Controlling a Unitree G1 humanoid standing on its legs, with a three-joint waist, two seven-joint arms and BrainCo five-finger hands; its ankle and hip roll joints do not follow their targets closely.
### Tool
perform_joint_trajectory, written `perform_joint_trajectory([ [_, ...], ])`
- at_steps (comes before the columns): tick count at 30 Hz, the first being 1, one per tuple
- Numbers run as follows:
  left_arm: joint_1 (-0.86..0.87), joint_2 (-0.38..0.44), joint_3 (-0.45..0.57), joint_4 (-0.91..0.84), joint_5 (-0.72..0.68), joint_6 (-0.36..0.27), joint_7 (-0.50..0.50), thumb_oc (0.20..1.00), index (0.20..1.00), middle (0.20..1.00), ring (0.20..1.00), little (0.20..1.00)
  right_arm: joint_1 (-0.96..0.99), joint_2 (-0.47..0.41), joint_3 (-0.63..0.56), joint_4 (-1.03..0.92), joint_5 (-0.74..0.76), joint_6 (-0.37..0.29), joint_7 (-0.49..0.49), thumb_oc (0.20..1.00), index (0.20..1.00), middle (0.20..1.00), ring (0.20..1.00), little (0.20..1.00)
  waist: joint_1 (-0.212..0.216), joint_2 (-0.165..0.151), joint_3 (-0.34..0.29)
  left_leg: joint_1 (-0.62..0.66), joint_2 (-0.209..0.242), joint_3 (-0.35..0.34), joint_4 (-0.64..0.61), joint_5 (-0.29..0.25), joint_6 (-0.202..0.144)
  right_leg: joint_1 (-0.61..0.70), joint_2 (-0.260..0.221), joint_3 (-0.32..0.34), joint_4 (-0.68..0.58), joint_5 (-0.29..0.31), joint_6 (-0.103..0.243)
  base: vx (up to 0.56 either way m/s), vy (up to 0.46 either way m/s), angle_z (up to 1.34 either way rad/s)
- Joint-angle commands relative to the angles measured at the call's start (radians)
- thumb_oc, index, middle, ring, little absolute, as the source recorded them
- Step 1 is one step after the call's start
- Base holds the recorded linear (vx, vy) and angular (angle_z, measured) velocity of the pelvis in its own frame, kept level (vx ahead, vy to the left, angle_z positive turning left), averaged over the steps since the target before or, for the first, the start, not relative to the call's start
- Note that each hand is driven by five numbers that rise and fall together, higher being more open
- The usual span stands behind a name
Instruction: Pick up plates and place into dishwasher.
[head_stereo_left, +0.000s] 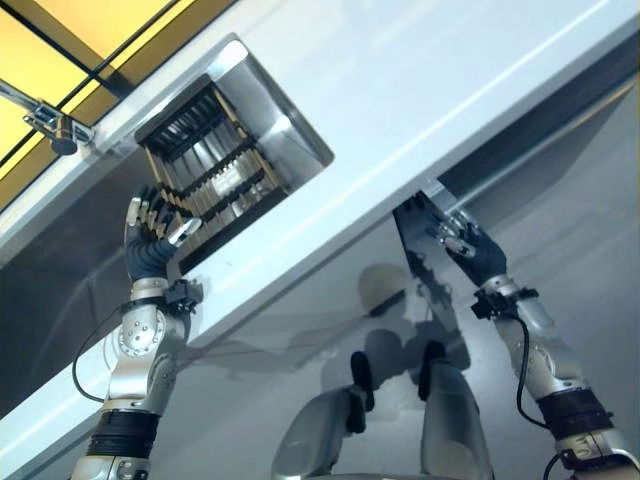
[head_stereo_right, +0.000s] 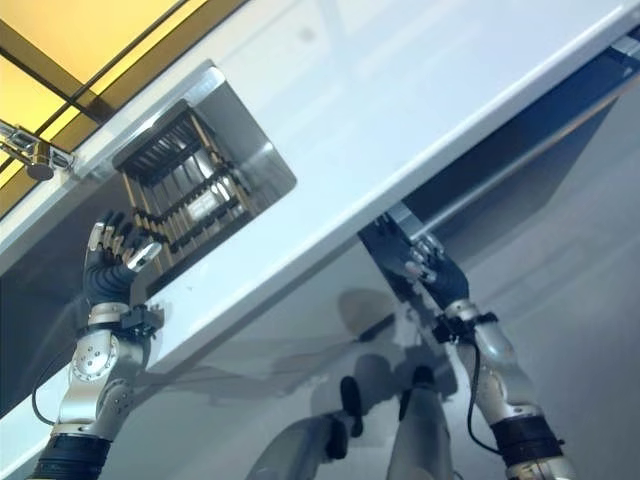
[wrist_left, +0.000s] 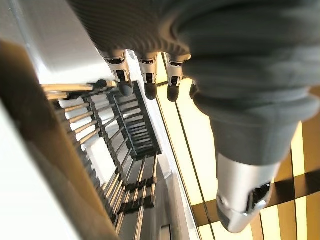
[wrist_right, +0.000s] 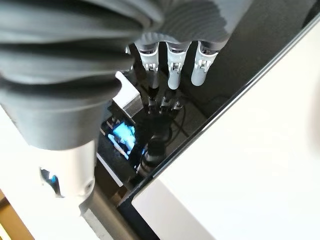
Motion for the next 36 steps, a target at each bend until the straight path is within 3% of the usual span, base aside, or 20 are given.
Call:
perform_joint_trajectory([
  [1,0.094,0.024,-0.012,0.083,0.085,0.026,-0.017,1.000,1.000,1.000,1.000,1.000,-0.017,0.147,0.071,-0.170,-0.001,-0.079,0.109,1.000,1.000,1.000,1.000,1.000,0.037,-0.160,-0.156,0.026,-0.055,-0.006,0.023,-0.103,0.056,0.107,0.025,0.143,-0.365,0.205,0.131,0.08,0.041,0.06],
  [7,0.139,-0.007,0.018,0.078,0.117,0.036,-0.040,1.000,1.000,1.000,1.000,1.000,0.130,0.174,0.042,-0.052,-0.086,0.035,-0.084,1.000,1.000,1.000,1.000,1.000,0.030,-0.184,-0.244,0.135,-0.045,-0.011,-0.059,-0.101,0.056,0.209,0.043,0.147,-0.427,0.204,0.138,0.06,0.064,0.22],
  [10,0.171,-0.015,0.051,0.067,0.125,0.040,-0.043,1.000,1.000,1.000,1.000,1.000,0.203,0.206,-0.021,0.036,-0.059,0.161,-0.296,1.000,1.000,1.000,1.000,1.000,0.024,-0.201,-0.270,0.173,-0.044,-0.014,-0.084,-0.107,0.059,0.242,0.051,0.155,-0.444,0.203,0.141,0.00,0.057,0.04],
  [12,0.192,-0.014,0.072,0.057,0.117,0.045,-0.040,1.000,1.000,1.000,1.000,1.000,0.234,0.212,-0.069,0.072,0.008,0.181,-0.470,1.000,1.000,1.000,1.000,1.000,0.022,-0.209,-0.280,0.198,-0.044,-0.019,-0.101,-0.109,0.063,0.259,0.055,0.163,-0.452,0.205,0.143,-0.02,0.073,-0.05],
  [16,0.231,-0.015,0.100,0.027,0.099,0.058,-0.032,1.000,1.000,1.000,1.000,1.000,0.267,0.226,-0.157,0.064,0.053,0.103,-0.731,1.000,1.000,1.000,1.000,1.000,0.017,-0.210,-0.298,0.232,-0.047,-0.027,-0.124,-0.111,0.071,0.278,0.062,0.181,-0.459,0.209,0.147,0.00,0.088,-0.02],
  [18,0.247,-0.022,0.108,0.014,0.091,0.070,-0.025,1.000,1.000,1.000,1.000,1.000,0.272,0.238,-0.212,0.037,-0.002,0.050,-0.891,1.000,1.000,1.000,1.000,1.000,0.015,-0.205,-0.310,0.251,-0.052,-0.038,-0.133,-0.113,0.075,0.285,0.067,0.194,-0.461,0.215,0.149,0.03,0.107,-0.11],
  [24,0.270,-0.029,0.106,-0.006,0.065,0.088,-0.013,1.000,1.000,1.000,1.000,1.000,0.224,0.216,-0.292,-0.100,-0.232,-0.078,-1.140,1.000,1.000,1.000,1.000,1.000,0.033,-0.202,-0.349,0.273,-0.061,-0.062,-0.139,-0.120,0.080,0.307,0.071,0.199,-0.473,0.215,0.147,0.04,0.072,-0.02],
  [28,0.258,-0.033,0.083,-0.003,0.056,0.101,-0.007,1.000,1.000,1.000,1.000,1.000,0.155,0.177,-0.303,-0.197,-0.372,-0.137,-1.153,1.000,1.000,1.000,1.000,1.000,0.055,-0.206,-0.366,0.272,-0.064,-0.080,-0.131,-0.126,0.080,0.321,0.071,0.189,-0.476,0.207,0.143,0.03,0.039,0.04],
  [30,0.246,-0.035,0.064,-0.001,0.048,0.099,-0.002,1.000,1.000,1.000,1.000,1.000,0.106,0.143,-0.289,-0.247,-0.438,-0.161,-1.107,1.000,1.000,1.000,1.000,1.000,0.069,-0.208,-0.374,0.266,-0.064,-0.087,-0.122,-0.131,0.079,0.326,0.069,0.178,-0.476,0.198,0.139,0.02,0.045,0.04],
  [34,0.211,-0.039,0.021,0.020,0.037,0.085,-0.011,1.000,1.000,1.000,1.000,1.000,-0.001,0.067,-0.200,-0.307,-0.567,-0.218,-0.899,1.000,1.000,1.000,1.000,1.000,0.101,-0.215,-0.386,0.251,-0.059,-0.100,-0.104,-0.135,0.071,0.341,0.064,0.150,-0.476,0.180,0.132,0.02,0.046,0.17],
  [36,0.190,-0.042,0.002,0.021,0.035,0.087,-0.012,1.000,1.000,1.000,1.000,1.000,-0.062,0.020,-0.147,-0.329,-0.591,-0.215,-0.821,1.000,1.000,1.000,1.000,1.000,0.120,-0.229,-0.391,0.240,-0.051,-0.101,-0.091,-0.136,0.064,0.351,0.058,0.125,-0.471,0.168,0.129,0.02,0.020,0.34],
])
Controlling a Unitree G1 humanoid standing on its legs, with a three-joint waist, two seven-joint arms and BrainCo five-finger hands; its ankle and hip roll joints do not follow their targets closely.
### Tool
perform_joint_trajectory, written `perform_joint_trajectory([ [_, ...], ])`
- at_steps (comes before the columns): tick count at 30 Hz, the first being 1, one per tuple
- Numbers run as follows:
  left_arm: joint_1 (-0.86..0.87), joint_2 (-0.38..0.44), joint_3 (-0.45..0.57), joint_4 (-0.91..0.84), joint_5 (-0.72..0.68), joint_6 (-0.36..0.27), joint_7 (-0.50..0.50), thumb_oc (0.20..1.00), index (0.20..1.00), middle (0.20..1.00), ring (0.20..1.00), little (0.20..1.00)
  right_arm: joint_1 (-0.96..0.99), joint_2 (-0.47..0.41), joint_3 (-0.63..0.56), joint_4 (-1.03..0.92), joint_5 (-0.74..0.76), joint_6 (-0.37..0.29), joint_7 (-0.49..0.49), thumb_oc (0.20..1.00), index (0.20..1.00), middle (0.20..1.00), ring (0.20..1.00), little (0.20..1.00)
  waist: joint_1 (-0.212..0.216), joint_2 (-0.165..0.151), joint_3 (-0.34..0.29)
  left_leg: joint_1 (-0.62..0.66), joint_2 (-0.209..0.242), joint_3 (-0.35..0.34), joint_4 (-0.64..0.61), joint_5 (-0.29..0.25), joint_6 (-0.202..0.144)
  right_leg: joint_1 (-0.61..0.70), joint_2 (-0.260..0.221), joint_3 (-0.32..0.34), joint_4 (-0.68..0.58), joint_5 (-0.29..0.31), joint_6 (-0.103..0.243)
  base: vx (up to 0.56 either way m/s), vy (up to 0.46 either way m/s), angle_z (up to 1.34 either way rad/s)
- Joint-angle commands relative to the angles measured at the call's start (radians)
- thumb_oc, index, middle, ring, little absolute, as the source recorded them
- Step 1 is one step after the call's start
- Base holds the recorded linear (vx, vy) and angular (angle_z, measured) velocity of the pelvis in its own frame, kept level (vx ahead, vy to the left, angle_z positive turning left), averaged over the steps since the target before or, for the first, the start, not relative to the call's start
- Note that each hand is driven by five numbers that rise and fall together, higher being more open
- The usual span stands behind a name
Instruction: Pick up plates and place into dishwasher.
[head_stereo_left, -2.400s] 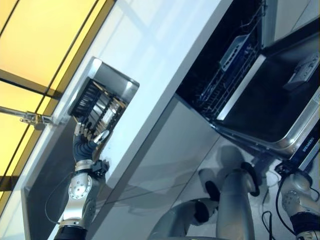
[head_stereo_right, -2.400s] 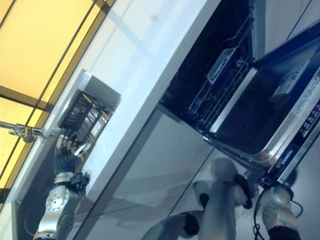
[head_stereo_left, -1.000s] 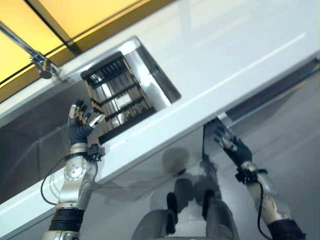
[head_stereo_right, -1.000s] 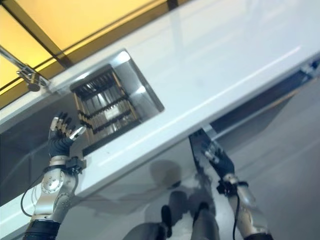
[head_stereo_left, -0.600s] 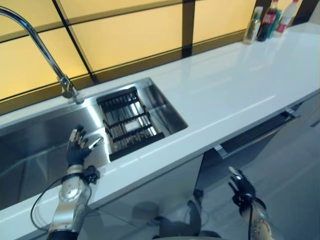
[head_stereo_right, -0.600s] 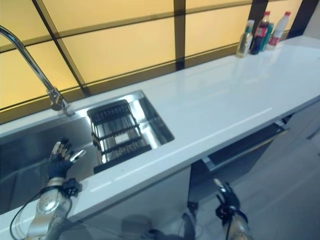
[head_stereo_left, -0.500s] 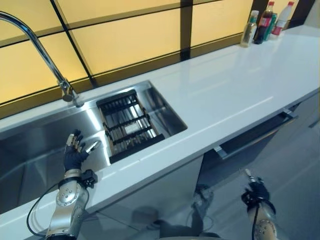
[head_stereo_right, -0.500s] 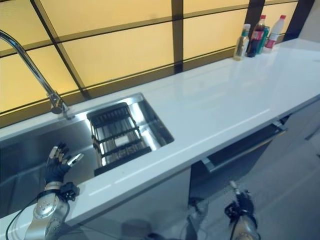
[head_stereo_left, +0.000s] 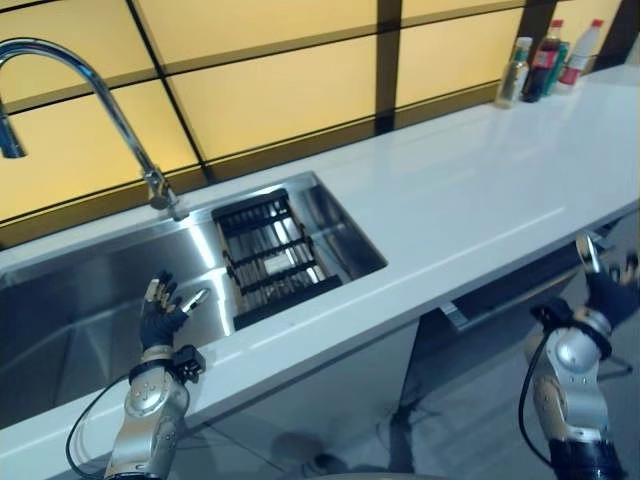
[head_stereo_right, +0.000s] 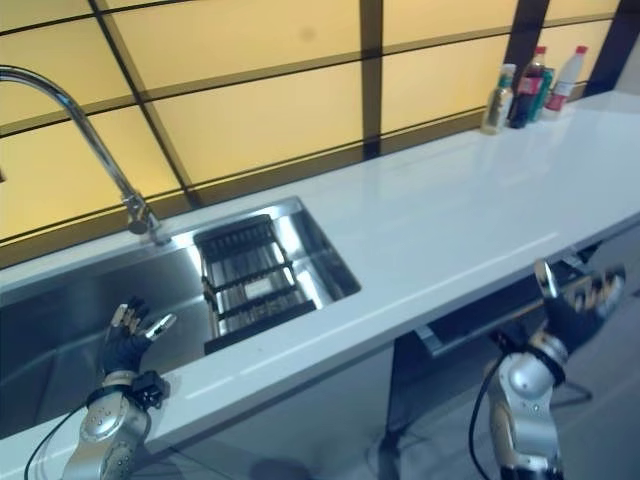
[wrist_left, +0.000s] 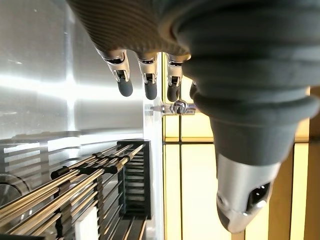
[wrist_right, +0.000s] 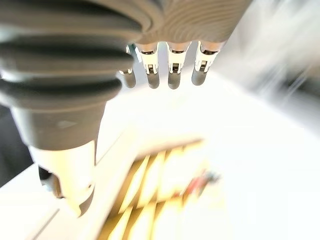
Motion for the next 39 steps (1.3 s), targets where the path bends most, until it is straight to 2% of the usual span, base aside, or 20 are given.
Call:
perform_joint_trajectory([
  [1,-0.049,0.041,-0.009,-0.021,-0.014,-0.025,0.011,1.000,1.000,1.000,1.000,1.000,-0.124,-0.041,0.059,-0.053,-0.069,-0.067,0.208,1.000,1.000,1.000,1.000,1.000,0.071,-0.096,-0.050,-0.054,-0.049,-0.026,0.110,-0.144,0.045,-0.009,-0.031,0.002,-0.193,0.136,0.065,0.02,-0.003,0.23],
  [4,-0.083,0.045,-0.027,-0.039,-0.007,0.010,-0.004,1.000,1.000,1.000,1.000,1.000,-0.183,-0.072,0.124,-0.043,-0.056,-0.043,0.263,1.000,1.000,1.000,1.000,1.000,0.101,-0.123,-0.048,-0.064,-0.039,-0.033,0.117,-0.141,0.039,0.001,-0.038,-0.033,-0.187,0.129,0.063,0.03,-0.037,0.40],
  [7,-0.110,0.047,-0.048,-0.048,0.002,0.034,-0.015,1.000,1.000,1.000,1.000,1.000,-0.231,-0.060,0.199,-0.034,-0.030,-0.002,0.303,1.000,1.000,1.000,1.000,1.000,0.124,-0.143,-0.040,-0.063,-0.028,-0.040,0.111,-0.133,0.029,0.015,-0.041,-0.067,-0.188,0.126,0.061,0.04,-0.058,0.44],
  [13,-0.117,0.048,-0.070,-0.083,0.002,0.050,-0.024,1.000,1.000,1.000,1.000,1.000,-0.257,-0.007,0.321,0.017,-0.001,0.063,0.336,1.000,1.000,1.000,1.000,1.000,0.160,-0.150,-0.033,-0.061,-0.015,-0.065,0.094,-0.115,0.017,0.037,-0.042,-0.109,-0.200,0.122,0.055,0.03,-0.035,0.27],
  [18,-0.135,0.059,-0.080,-0.111,0.001,0.068,-0.081,1.000,1.000,1.000,1.000,1.000,-0.256,0.052,0.386,0.119,0.035,0.075,0.325,1.000,1.000,1.000,1.000,1.000,0.184,-0.151,-0.033,-0.061,-0.012,-0.087,0.086,-0.106,0.008,0.048,-0.043,-0.131,-0.227,0.135,0.057,0.04,-0.059,0.19],
  [25,-0.185,0.051,-0.106,-0.113,-0.050,0.114,-0.107,1.000,1.000,1.000,1.000,1.000,-0.203,0.122,0.435,0.199,0.078,0.109,0.322,1.000,1.000,1.000,1.000,1.000,0.174,-0.122,-0.045,-0.057,-0.007,-0.088,0.069,-0.092,0.007,0.049,-0.042,-0.130,-0.241,0.139,0.062,0.03,-0.035,0.19],
  [29,-0.210,0.040,-0.122,-0.088,-0.097,0.128,-0.111,1.000,1.000,1.000,1.000,1.000,-0.162,0.140,0.449,0.240,0.113,0.120,0.358,1.000,1.000,1.000,1.000,1.000,0.156,-0.106,-0.052,-0.052,-0.002,-0.090,0.053,-0.081,0.005,0.050,-0.035,-0.119,-0.240,0.132,0.059,0.01,-0.008,0.03],
  [39,-0.218,-0.009,-0.165,-0.064,-0.143,0.138,-0.074,1.000,1.000,1.000,1.000,1.000,-0.141,0.143,0.457,0.256,0.159,0.089,0.428,1.000,1.000,1.000,1.000,1.000,0.143,-0.108,-0.049,-0.050,0.002,-0.083,0.061,-0.085,-0.002,0.061,-0.031,-0.117,-0.241,0.124,0.052,0.01,-0.021,0.00],
])
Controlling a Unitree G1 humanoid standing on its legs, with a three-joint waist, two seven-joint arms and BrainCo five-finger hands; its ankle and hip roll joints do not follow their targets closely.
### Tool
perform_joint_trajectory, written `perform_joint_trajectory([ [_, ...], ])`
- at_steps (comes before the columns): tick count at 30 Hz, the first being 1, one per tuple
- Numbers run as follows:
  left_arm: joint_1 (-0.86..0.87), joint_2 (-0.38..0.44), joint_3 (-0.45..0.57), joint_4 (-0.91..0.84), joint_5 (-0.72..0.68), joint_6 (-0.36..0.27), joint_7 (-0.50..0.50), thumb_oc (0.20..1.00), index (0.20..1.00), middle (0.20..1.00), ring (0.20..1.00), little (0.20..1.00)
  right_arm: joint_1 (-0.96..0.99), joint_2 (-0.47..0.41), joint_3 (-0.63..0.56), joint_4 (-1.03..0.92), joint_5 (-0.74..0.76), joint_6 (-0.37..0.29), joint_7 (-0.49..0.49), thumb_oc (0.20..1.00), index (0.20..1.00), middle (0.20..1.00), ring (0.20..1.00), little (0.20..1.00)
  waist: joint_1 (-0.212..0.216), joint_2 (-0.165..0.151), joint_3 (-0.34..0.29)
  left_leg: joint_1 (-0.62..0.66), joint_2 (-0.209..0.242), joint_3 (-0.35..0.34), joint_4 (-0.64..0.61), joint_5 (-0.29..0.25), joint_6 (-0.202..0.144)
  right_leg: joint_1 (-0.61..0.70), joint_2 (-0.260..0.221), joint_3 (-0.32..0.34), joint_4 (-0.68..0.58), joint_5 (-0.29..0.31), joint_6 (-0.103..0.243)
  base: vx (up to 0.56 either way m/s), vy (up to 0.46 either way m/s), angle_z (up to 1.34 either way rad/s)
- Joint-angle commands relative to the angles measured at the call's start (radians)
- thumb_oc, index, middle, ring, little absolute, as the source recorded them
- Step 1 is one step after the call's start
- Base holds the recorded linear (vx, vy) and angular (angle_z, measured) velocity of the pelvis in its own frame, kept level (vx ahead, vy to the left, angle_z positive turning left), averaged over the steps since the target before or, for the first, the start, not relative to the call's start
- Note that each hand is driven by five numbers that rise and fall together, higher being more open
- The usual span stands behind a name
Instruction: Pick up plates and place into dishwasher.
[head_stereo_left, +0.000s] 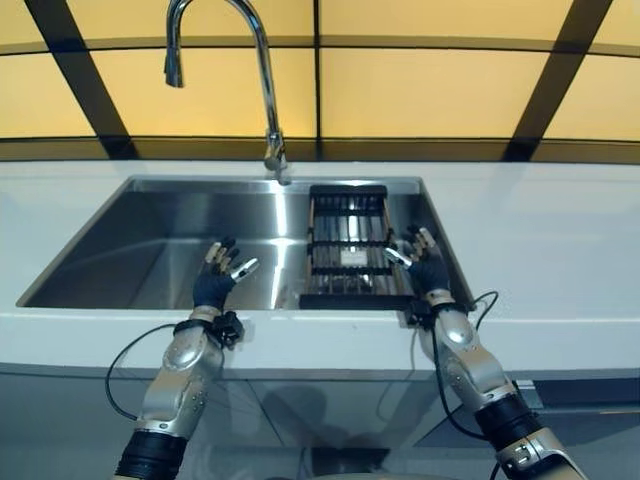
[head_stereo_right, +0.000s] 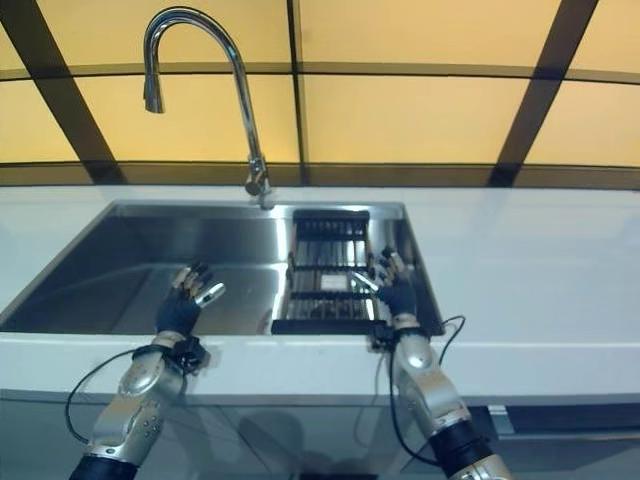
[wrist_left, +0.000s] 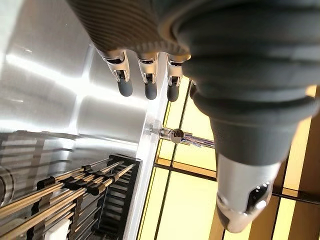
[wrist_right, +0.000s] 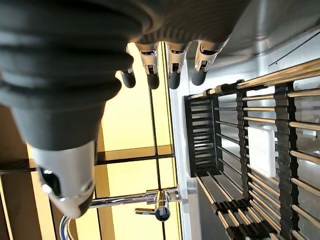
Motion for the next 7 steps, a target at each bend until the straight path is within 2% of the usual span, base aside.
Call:
perform_joint_trajectory([
  [1,-0.051,-0.016,-0.025,0.021,-0.032,-0.019,0.006,1.000,1.000,1.000,1.000,1.000,-0.004,-0.002,0.032,-0.038,0.020,-0.063,0.033,1.000,1.000,1.000,1.000,1.000,-0.010,-0.020,-0.034,-0.015,0.019,0.049,0.058,-0.099,0.007,-0.073,-0.033,0.026,-0.084,0.123,0.051,0.00,0.000,0.00],
  [7,-0.048,-0.016,-0.019,0.008,-0.025,-0.006,0.010,1.000,1.000,1.000,1.000,1.000,-0.006,-0.004,0.028,-0.034,0.023,-0.066,0.044,1.000,1.000,1.000,1.000,1.000,-0.005,-0.022,-0.036,-0.013,0.021,0.044,0.059,-0.097,0.004,-0.065,-0.032,0.019,-0.082,0.118,0.047,0.00,0.000,0.00],
])
